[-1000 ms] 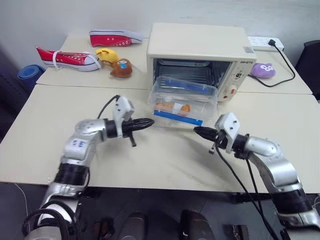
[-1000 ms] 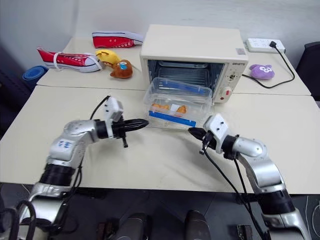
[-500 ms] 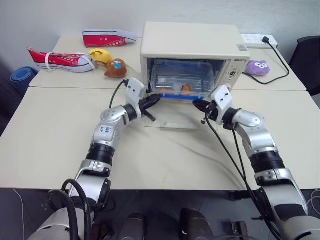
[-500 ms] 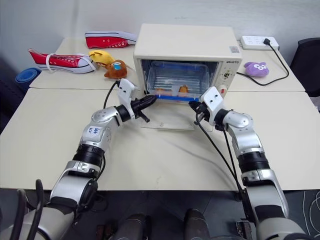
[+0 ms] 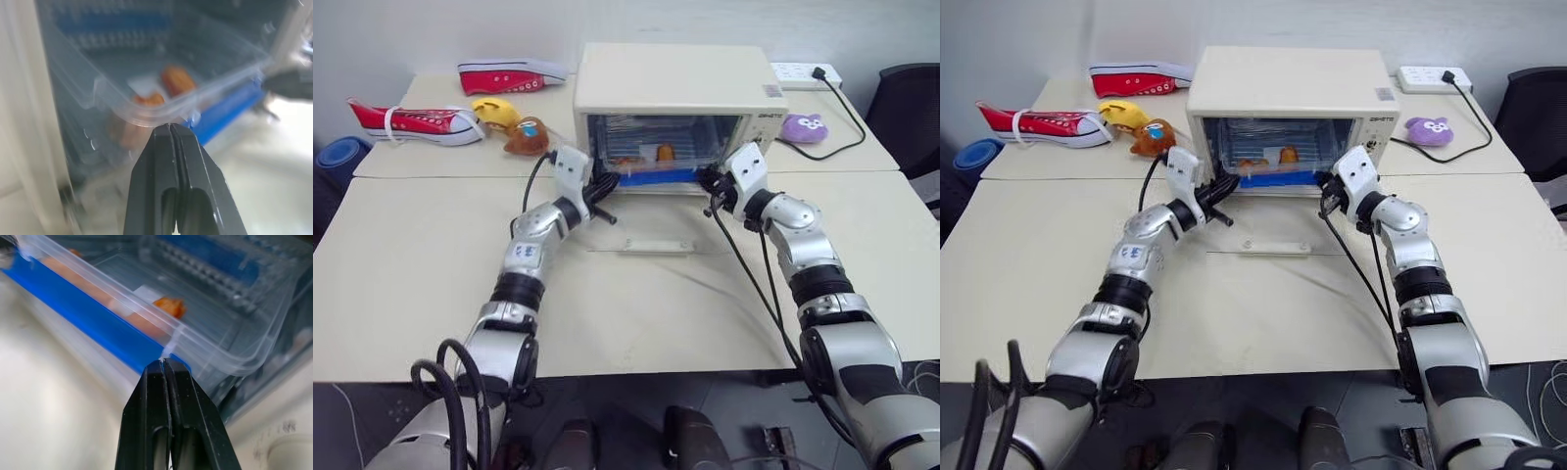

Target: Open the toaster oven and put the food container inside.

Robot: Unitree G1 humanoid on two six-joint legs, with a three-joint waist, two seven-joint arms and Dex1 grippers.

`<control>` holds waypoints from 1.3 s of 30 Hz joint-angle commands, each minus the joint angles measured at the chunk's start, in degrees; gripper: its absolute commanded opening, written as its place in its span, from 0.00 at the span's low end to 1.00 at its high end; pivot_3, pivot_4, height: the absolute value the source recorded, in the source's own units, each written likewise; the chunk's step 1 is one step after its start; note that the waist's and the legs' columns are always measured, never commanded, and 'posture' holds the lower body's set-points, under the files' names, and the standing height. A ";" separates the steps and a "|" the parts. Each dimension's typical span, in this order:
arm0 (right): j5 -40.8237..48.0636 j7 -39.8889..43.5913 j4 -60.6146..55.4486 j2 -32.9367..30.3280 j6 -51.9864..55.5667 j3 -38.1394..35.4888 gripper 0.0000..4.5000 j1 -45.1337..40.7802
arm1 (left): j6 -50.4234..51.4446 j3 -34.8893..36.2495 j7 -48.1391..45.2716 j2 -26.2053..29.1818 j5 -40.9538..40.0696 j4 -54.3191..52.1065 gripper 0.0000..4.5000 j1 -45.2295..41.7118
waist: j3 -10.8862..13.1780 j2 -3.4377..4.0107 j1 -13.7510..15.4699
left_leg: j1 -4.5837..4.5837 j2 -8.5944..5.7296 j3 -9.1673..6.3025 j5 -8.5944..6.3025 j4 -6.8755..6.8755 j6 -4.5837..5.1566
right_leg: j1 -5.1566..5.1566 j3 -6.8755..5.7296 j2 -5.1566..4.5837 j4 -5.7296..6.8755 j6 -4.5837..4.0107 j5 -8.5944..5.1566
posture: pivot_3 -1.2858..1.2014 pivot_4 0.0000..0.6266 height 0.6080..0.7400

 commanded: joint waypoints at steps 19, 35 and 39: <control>5.37 18.95 2.04 -7.32 -10.03 -5.33 0.00 13.97 | 1.54 9.94 -40.50 28.12 -19.02 -37.28 0.99 32.18 | 0.03 0.06 0.71 | 0.14 0.02 0.13 -0.01 0.12 0.00 | 0.15 0.08 -0.06 -0.06 -0.01 0.00 | 0.52 0.24 1.00; 25.32 13.12 -17.28 0.28 3.01 -17.25 0.00 9.48 | 17.08 17.71 -16.04 18.04 -33.66 -43.85 0.99 26.14 | 0.04 0.09 0.84 | 0.11 0.02 -0.02 -0.01 0.17 -0.01 | 0.17 0.04 -0.08 0.02 0.00 0.00 | 0.52 0.24 1.00; 27.27 14.53 -22.24 -0.85 9.57 -16.40 0.04 8.74 | 17.57 16.72 -18.03 20.41 -31.18 -40.46 1.00 24.83 | 0.01 0.13 0.77 | 0.18 0.01 -0.03 -0.02 0.06 -0.02 | 0.14 0.02 -0.07 0.05 -0.01 0.00 | 0.52 0.24 1.00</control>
